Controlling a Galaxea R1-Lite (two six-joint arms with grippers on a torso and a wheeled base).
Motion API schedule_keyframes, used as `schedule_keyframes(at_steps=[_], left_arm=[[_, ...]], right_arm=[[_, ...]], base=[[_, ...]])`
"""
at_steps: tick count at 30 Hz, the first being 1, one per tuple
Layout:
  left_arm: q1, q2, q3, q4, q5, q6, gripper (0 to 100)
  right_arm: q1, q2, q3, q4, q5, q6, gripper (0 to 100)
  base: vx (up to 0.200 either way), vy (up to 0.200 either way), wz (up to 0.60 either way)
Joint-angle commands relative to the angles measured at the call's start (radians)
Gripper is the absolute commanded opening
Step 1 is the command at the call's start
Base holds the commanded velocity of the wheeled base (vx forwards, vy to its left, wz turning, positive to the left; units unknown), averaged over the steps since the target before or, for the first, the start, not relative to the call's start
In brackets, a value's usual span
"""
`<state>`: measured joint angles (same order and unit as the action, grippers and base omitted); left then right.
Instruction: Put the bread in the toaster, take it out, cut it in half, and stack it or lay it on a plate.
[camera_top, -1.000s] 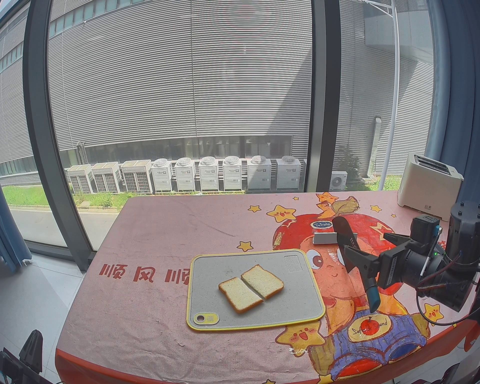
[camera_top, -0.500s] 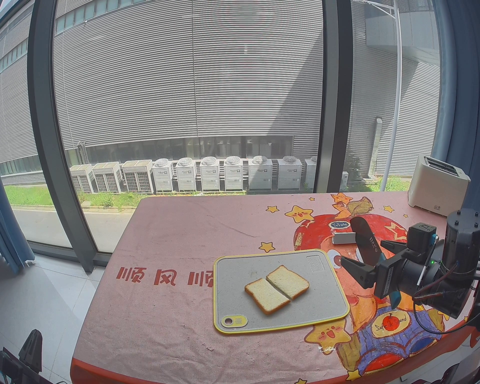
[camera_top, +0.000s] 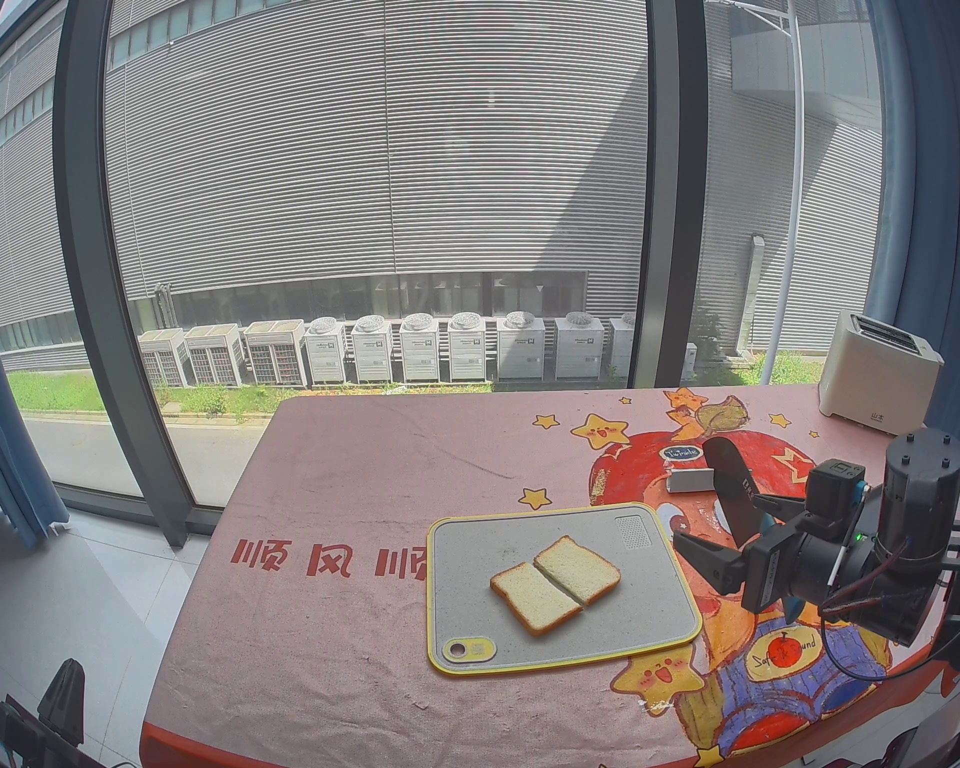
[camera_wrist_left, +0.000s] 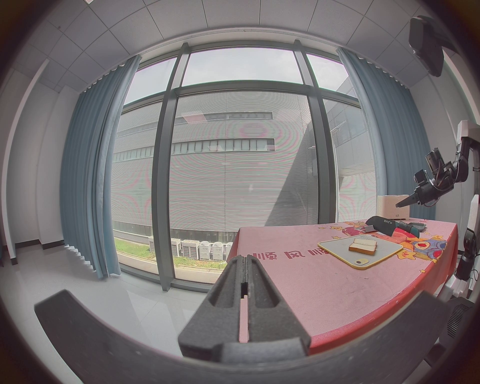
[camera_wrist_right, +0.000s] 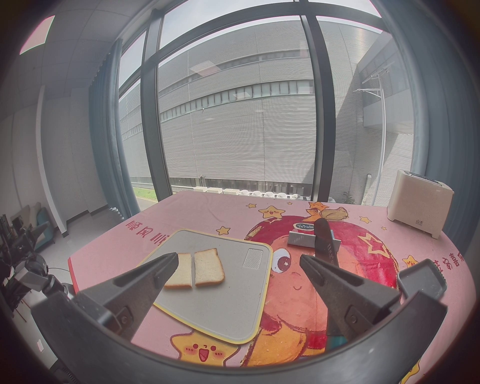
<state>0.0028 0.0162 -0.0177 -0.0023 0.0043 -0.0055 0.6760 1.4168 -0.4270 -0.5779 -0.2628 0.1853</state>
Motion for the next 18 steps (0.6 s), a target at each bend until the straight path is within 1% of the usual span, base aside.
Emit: schedule_keyframes(at_steps=[1, 3, 8, 11, 16, 18], left_arm=[[0.0, -0.016, 0.018, 0.001, 0.0, -0.001, 0], [0.0, -0.016, 0.018, -0.001, 0.0, -0.001, 0], [0.0, -0.016, 0.018, 0.001, 0.0, -0.001, 0], [0.0, -0.016, 0.018, -0.001, 0.0, -0.001, 0], [0.0, -0.016, 0.018, -0.001, 0.0, -0.001, 0], [0.0, -0.016, 0.018, 0.001, 0.0, -0.001, 0]], right_arm=[[0.014, 0.019, 0.002, 0.006, 0.002, 0.0, 100], [0.034, 0.042, 0.002, -0.005, 0.0, 0.0, 100], [0.04, 0.083, -0.002, -0.005, 0.0, 0.0, 100], [0.059, 0.09, 0.001, -0.005, 0.0, -0.009, 100], [0.06, 0.093, -0.006, 0.001, 0.002, -0.012, 100], [0.056, 0.094, -0.022, 0.003, 0.002, -0.014, 100]], base=[[0.0, 0.0, 0.0], [0.0, 0.0, 0.0], [0.0, 0.0, 0.0], [0.0, 0.0, 0.0], [0.0, 0.0, 0.0], [0.0, 0.0, 0.0]])
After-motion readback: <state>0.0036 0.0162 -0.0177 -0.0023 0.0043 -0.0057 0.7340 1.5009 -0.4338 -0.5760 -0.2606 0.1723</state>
